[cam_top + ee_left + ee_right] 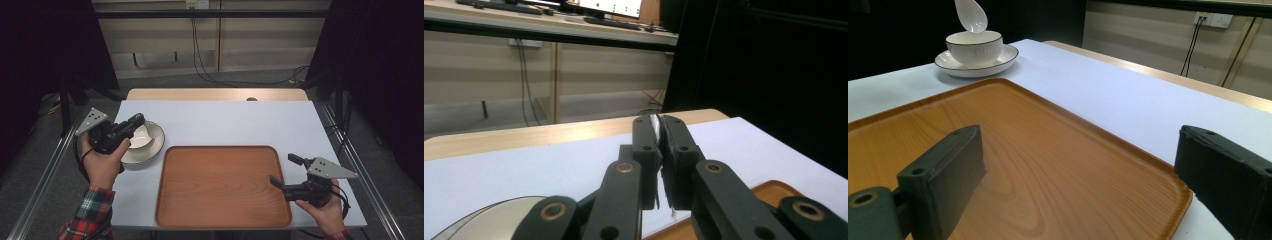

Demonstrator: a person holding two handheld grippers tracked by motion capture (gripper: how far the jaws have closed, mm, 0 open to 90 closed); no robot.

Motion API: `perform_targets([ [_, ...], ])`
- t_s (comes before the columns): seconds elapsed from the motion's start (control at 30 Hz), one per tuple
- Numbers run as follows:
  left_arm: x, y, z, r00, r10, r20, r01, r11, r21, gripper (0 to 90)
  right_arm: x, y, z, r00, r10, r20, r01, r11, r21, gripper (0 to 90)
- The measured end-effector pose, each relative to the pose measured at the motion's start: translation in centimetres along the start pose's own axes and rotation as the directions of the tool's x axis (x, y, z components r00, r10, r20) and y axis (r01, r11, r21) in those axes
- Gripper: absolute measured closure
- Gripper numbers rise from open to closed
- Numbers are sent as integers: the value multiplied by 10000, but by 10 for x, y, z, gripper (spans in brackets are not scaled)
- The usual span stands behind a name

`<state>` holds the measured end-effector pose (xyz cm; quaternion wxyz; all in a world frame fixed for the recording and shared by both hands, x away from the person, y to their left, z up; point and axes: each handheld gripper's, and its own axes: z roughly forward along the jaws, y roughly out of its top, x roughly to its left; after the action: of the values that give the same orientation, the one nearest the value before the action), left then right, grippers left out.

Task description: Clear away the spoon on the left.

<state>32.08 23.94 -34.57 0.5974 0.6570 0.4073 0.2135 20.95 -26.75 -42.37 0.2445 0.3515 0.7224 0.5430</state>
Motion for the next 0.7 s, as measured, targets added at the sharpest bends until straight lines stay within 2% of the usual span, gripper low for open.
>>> perform_targets([
  [0.03,0,0,0,9999,103,68,-104,9999,88,856,0,0,0,10000,-29,-4,29,10000,-12,57],
  [0.2,-6,-1,3,9996,-12,294,7,9998,181,856,0,0,-1,10000,-30,31,30,10000,86,56],
  [0.4,-13,-2,5,9983,40,573,-61,9993,373,856,0,-1,1,10000,-31,-49,32,9999,144,48],
  [0.7,-24,-9,11,9947,-136,1021,70,9979,645,857,0,-1,1,9999,19,-131,-17,9998,219,45],
])
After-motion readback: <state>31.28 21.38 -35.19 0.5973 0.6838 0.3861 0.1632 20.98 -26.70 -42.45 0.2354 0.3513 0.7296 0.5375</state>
